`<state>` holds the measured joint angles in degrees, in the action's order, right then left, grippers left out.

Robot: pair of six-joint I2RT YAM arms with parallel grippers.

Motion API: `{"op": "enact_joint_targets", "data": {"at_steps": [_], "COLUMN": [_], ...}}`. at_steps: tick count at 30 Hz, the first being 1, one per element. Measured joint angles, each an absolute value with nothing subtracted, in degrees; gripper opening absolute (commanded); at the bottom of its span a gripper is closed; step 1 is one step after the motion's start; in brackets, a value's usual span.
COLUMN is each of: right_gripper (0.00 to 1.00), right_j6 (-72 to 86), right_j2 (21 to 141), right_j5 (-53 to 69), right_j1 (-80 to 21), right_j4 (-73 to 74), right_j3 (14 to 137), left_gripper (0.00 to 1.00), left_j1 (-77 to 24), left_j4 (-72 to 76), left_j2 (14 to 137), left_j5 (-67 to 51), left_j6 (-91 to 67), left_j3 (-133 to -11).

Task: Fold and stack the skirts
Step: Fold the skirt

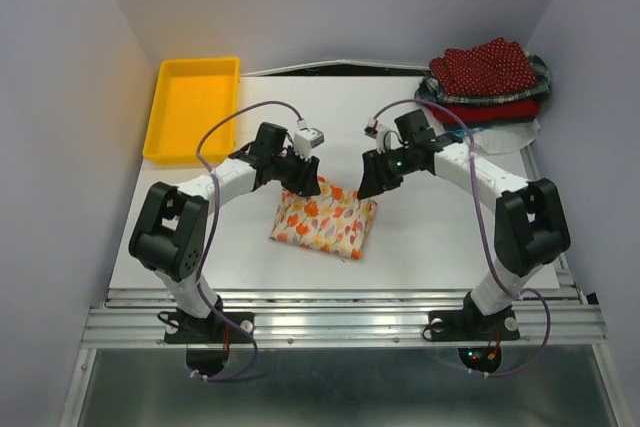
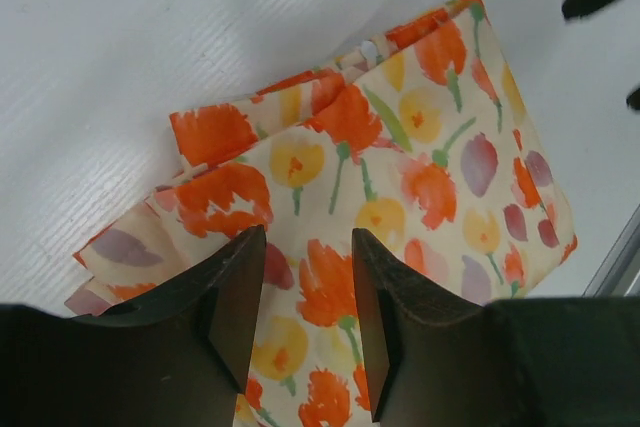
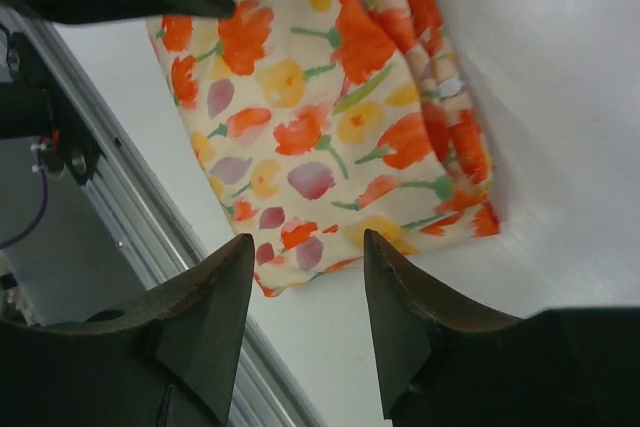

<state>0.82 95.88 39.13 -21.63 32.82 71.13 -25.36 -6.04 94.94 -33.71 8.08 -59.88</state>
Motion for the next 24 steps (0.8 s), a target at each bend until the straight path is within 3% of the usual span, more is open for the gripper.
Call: {"op": "enact_joint_targets", "data": {"at_steps": [10,17,21,24], "right_gripper": [0.45,0.44,0.53,0.58], "right_j6": [4.91,3.92,2.50,2.02], "right_j2": [108.40,112.57,113.62,112.31], "right_j5": [37.08,27.20,21.96,19.97], "right_j1": [-23.59,-23.05,-22.52,-22.28], "right_j4": [28.47,29.80,31.16,31.59], "right_j3": [67.99,77.47,85.93,88.97], "left_gripper": [0.49,0.52,0.63,0.64], "left_j1": [-22.00,-22.02,-22.44,-24.38], "left_j4": [1.76,0.05,-4.40,-5.89], "left_j2": [101.47,100.95,96.44,89.14], "left_j5": [-34.92,-30.13,-24.23,-17.80], "left_j6": [2.42,4.27,9.65,16.32], "left_j3": [-58.63,-60.14,-64.62,-65.10]}}
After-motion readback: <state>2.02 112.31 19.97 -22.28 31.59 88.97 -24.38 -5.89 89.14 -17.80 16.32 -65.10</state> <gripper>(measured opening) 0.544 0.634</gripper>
